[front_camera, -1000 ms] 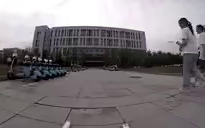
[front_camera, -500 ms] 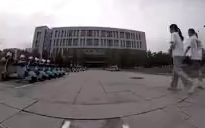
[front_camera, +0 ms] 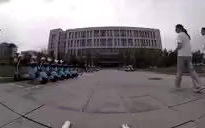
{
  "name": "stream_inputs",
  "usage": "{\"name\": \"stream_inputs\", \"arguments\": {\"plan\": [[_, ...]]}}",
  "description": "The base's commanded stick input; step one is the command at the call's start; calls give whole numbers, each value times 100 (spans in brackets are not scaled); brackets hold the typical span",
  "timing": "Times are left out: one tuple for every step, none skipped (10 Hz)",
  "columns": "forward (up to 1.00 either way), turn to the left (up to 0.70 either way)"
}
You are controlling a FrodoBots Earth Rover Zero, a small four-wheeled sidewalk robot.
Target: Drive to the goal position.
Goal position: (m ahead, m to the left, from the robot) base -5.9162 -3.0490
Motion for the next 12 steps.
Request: {"name": "stream_inputs", "arguments": {"plan": [[70,0],[70,0],[70,0],[40,0],[5,0],[0,0],[0,0],[0,0],[0,0],[0,0],[0,0],[0,0]]}}
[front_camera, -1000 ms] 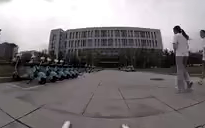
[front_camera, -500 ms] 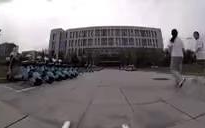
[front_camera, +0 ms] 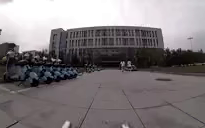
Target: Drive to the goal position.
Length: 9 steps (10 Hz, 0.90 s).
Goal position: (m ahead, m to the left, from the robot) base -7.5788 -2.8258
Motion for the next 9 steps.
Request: {"name": "stream_inputs", "arguments": {"plan": [[0,0],[0,0],[2,0],[38,0],[62,0],[70,0],[70,0],[70,0],[70,0]]}}
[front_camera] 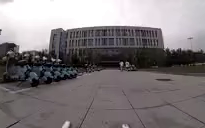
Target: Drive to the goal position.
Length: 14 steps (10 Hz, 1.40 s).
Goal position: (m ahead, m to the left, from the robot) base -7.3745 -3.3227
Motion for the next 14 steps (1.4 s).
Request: {"name": "stream_inputs", "arguments": {"plan": [[70,0],[70,-7],[70,-23],[70,-21],[70,-5],[70,-12],[70,-34],[70,-35],[70,-35],[67,-33],[29,-51],[0,-66],[0,-66],[0,-66]]}}
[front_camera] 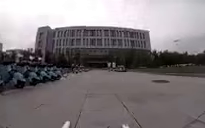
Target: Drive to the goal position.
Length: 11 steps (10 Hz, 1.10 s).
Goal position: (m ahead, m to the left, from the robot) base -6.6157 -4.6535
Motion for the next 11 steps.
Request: {"name": "stream_inputs", "arguments": {"plan": [[0,-66],[0,-66],[0,-66],[0,-66],[0,-65],[0,-65],[0,-63],[0,-62],[0,-62],[0,-60],[0,-60]]}}
